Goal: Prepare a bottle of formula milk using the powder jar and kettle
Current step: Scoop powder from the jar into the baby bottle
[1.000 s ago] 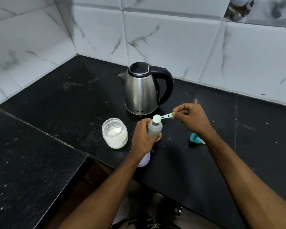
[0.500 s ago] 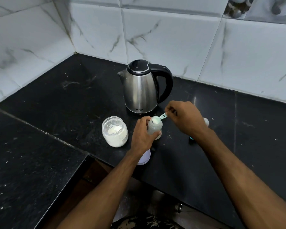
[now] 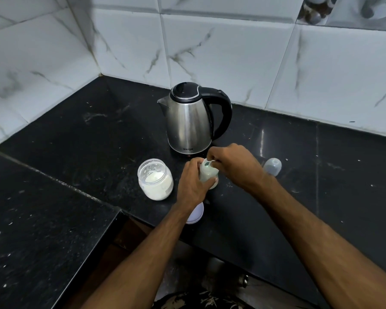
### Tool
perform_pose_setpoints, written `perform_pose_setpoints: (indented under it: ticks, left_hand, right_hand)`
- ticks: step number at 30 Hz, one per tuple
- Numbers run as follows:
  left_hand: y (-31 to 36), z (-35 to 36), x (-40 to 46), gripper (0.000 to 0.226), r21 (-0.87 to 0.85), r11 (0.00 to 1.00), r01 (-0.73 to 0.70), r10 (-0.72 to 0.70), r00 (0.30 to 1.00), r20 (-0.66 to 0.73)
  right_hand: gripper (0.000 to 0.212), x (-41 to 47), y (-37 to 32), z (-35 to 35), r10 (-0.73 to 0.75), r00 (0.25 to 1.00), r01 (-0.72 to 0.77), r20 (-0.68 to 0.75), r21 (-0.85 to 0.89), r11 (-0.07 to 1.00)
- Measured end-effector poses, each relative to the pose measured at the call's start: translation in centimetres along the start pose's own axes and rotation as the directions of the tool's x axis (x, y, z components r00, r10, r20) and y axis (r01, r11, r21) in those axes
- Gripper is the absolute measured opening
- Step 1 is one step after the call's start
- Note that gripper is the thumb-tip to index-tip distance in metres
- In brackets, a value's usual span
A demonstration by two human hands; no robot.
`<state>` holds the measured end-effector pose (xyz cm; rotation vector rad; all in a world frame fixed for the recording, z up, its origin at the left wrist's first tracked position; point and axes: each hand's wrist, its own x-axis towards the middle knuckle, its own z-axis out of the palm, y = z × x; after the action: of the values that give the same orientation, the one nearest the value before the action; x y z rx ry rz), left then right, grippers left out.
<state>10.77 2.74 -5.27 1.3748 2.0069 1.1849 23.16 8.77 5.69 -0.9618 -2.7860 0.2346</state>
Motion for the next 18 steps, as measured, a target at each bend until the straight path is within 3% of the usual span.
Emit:
perform_pose_setpoints:
  ticks: [3, 7, 9, 11, 15, 18]
  left_hand:
    - [0.0, 0.01, -0.05, 0.053, -0.008, 1.0, -0.008, 0.008, 1.0, -0.009]
    - [-0.04, -0.03, -0.01, 0.055, -0.009, 1.0, 0.003, -0.003, 1.0, -0.002]
    - [-0.05, -0.03, -0.01, 0.054, -0.009, 1.0, 0.0, 0.0, 1.0, -0.002]
    - [-0.03, -0.02, -0.05, 0.054, -0.012, 1.0, -0.004, 0.004, 1.0, -0.006]
    - [0.02, -0.09, -0.03, 0.053, -0.013, 1.0, -0.005, 0.005, 1.0, -0.002]
    - [0.12, -0.16, -0.04, 0.052, -0.02, 1.0, -0.007, 0.007, 1.0, -0.007]
  right_hand:
    - [0.019, -0.14, 0.21, 0.44, 0.019, 0.997, -0.016, -0.081, 0.044, 0.999]
    - [0.014, -0.35, 0.55, 0.68, 0.048, 0.999, -0.043, -0.022, 0.185, 0.982]
    - [0.013, -0.38, 0.81, 0.73, 0.073, 0.995, -0.053, -0.072, 0.246, 0.968]
    - [0.015, -0.38, 0.94, 0.7, 0.106, 0.986, -0.071, -0.126, 0.259, 0.963]
    - [0.011, -0.29, 0.91, 0.75, 0.083, 0.996, -0.072, -0.034, 0.264, 0.962]
    - [0.014, -0.21, 0.97, 0.79, 0.119, 0.989, -0.092, -0.084, 0.27, 0.958]
